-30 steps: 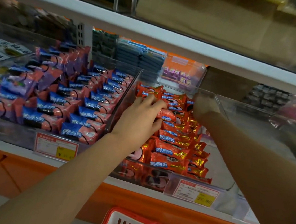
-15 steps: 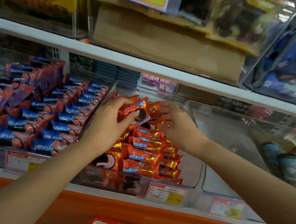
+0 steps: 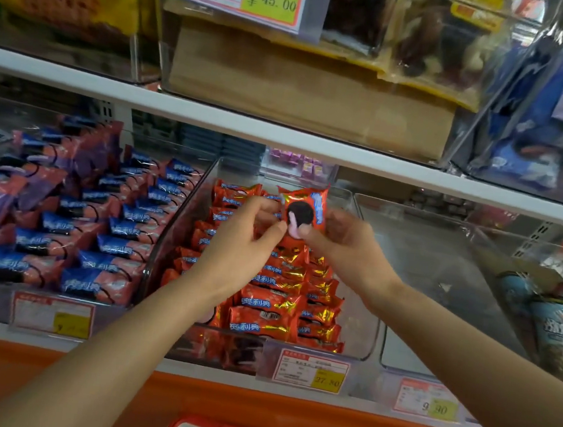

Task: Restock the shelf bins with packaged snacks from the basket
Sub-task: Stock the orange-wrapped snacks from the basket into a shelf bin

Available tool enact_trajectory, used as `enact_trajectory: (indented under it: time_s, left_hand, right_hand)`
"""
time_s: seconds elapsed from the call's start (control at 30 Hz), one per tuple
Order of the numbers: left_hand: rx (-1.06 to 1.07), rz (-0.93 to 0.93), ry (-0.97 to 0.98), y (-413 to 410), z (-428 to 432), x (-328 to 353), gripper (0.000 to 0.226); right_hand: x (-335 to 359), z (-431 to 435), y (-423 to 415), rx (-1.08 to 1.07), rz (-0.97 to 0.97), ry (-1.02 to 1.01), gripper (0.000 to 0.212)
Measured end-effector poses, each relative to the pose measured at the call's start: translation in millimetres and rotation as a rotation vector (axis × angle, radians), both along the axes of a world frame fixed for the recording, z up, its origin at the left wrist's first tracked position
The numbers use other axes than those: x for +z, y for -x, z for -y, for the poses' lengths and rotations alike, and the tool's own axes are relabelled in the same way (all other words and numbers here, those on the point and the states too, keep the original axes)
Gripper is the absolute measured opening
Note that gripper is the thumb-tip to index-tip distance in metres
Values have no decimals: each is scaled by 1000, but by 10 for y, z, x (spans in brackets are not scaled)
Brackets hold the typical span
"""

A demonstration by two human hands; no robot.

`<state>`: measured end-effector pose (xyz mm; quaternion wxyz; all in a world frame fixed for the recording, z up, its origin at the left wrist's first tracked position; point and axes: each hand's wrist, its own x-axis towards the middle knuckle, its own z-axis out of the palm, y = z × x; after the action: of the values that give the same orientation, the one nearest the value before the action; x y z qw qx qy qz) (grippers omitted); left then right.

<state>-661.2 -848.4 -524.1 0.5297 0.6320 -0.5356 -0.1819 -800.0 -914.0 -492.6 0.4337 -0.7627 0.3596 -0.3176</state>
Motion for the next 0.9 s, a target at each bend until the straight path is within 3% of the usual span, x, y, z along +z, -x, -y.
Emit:
enact_trajectory:
  time_s: [0.1, 0.17, 0.27, 0.37, 0.43, 0.57, 0.77, 0.9]
  left_hand:
    - [22, 519, -129, -132, -45, -63, 42]
    - [-21, 720, -245, -176, -59, -143, 47]
    - [-45, 828, -296, -172, -51, -215, 48]
    - [-38, 842, -301, -167, -32, -217, 48]
    - [-37, 860, -295, -173, -32, -224, 47]
    - [-23, 873, -270, -180, -30, -251, 46]
    - [-18, 880, -260, -187, -9, -281, 46]
    - [-26, 882, -265, -191, -10, -283, 47]
  right_hand:
    - [0, 268, 55, -195, -364, 389, 27]
    - [-28, 472, 48, -280, -697, 587, 38]
    - [-79, 667, -60, -317, -1039, 791, 43]
    - [-142, 766, -241, -320, -1247, 896, 46]
    - [-192, 829, -344, -307, -1306, 865, 47]
    - [-276, 990, -425, -221, -1207, 693, 43]
    - [-240, 1049, -451, -274, -1262, 882, 51]
    - [-246, 1069, -432, -213, -1234, 863, 44]
